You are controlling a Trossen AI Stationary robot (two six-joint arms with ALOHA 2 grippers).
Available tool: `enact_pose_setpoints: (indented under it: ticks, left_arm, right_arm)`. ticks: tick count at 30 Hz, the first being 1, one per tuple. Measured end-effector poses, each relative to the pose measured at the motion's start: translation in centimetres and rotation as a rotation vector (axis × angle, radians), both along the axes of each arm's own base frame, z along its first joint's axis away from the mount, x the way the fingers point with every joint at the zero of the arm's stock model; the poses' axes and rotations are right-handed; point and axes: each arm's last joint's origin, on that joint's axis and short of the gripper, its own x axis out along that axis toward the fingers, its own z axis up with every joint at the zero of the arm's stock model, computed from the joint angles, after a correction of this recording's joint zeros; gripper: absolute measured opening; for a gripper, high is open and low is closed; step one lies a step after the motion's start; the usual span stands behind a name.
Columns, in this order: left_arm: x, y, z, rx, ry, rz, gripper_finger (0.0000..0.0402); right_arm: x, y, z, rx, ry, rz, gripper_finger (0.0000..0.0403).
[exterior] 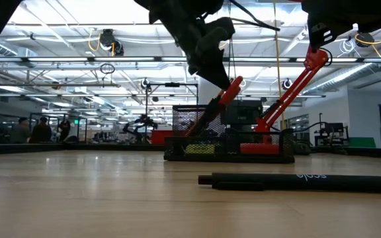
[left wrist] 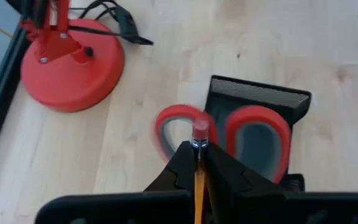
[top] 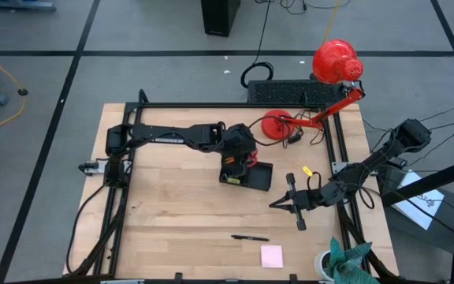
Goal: Pick and place office supplies into organizer
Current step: Put the right yellow pencil into the black desk organizer, then put the black pen into the black desk organizer
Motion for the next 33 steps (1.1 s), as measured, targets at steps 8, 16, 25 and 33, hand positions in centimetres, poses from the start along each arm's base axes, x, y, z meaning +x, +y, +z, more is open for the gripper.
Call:
enact_pose_setpoints:
  ticks: [8, 16, 25, 33]
  left_arm:
    - [-0.4, -0.3, 0.7, -0.011, 0.0, -0.002, 0.0046]
    - [-0.9, -1.5, 2.2, -0.018, -0.042, -0.05, 0.0161]
    - [-0.9, -3.2, 2.6, 0.18, -0.027, -0.098, 0.0252]
    - [-2.7, -7.1, 9.4, 0.286, -0.146, -0.13, 0.0277]
  right_arm:
    - [0.0, 0.0, 0.0, 0.001, 0.002, 0.0, 0.0]
    - [0.0, 0.0, 0.0, 0.001, 0.003, 0.0, 0.0]
    - [0.0, 0.0, -0.1, 0.007, 0.012, 0.002, 0.0]
    - [-0.1, 0.0, -0.7, 0.002, 0.062, -0.002, 0.0]
